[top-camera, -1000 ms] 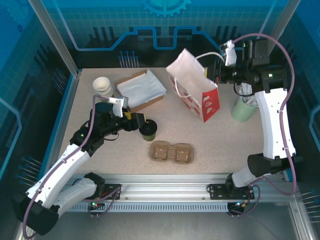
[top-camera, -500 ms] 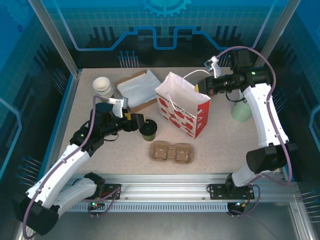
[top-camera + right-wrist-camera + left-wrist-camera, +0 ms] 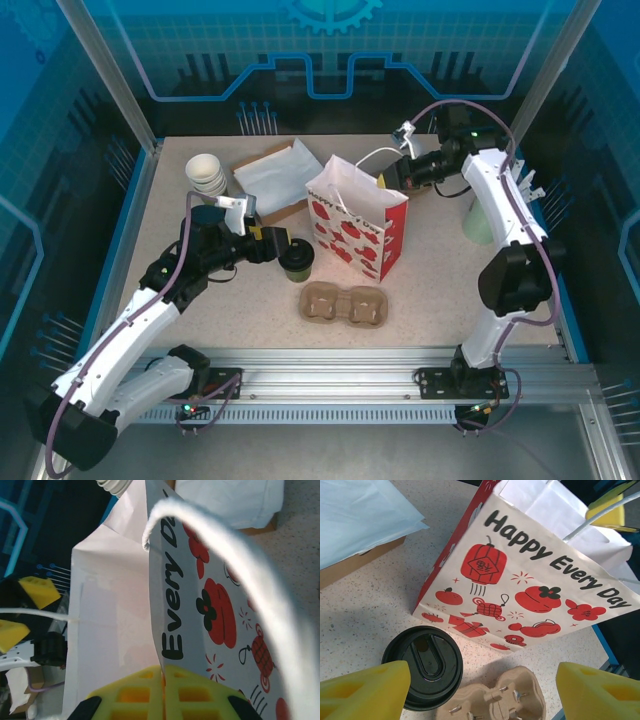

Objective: Pack the takeout coffee

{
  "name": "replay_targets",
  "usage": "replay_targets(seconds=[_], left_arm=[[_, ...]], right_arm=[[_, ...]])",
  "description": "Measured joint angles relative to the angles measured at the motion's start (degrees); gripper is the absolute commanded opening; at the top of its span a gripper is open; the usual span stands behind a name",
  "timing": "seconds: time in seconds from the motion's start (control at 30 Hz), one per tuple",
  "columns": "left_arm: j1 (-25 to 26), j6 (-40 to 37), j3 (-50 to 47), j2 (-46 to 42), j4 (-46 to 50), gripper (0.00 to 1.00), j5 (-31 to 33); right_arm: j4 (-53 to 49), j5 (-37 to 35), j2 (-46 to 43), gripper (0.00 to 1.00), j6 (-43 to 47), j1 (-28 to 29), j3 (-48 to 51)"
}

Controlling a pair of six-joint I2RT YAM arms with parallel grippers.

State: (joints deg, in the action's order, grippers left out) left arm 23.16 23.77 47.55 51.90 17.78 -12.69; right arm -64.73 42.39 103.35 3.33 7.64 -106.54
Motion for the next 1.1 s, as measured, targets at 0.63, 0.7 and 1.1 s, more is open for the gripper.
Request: replay_targets(seconds=[0.63,0.7,1.1], left_arm=[[0.00,1.66,-2.38,1.46,1.53,0.92,-7.48],[-0.15,1.70,-2.51,1.44,3.17,0.94,-9.38],[-9.99,1.44,-3.87,0.94,13.27,0.94,-16.50]], right_arm=[[6.80,-38.97,-42.99,0.74,-5.46,19.85,24.90],[8.55,-40.96,-46.86,0.74,-5.20,27.98,29.99],[20.33,-47.34,-29.38,0.74,-5.95,50.97,47.52]])
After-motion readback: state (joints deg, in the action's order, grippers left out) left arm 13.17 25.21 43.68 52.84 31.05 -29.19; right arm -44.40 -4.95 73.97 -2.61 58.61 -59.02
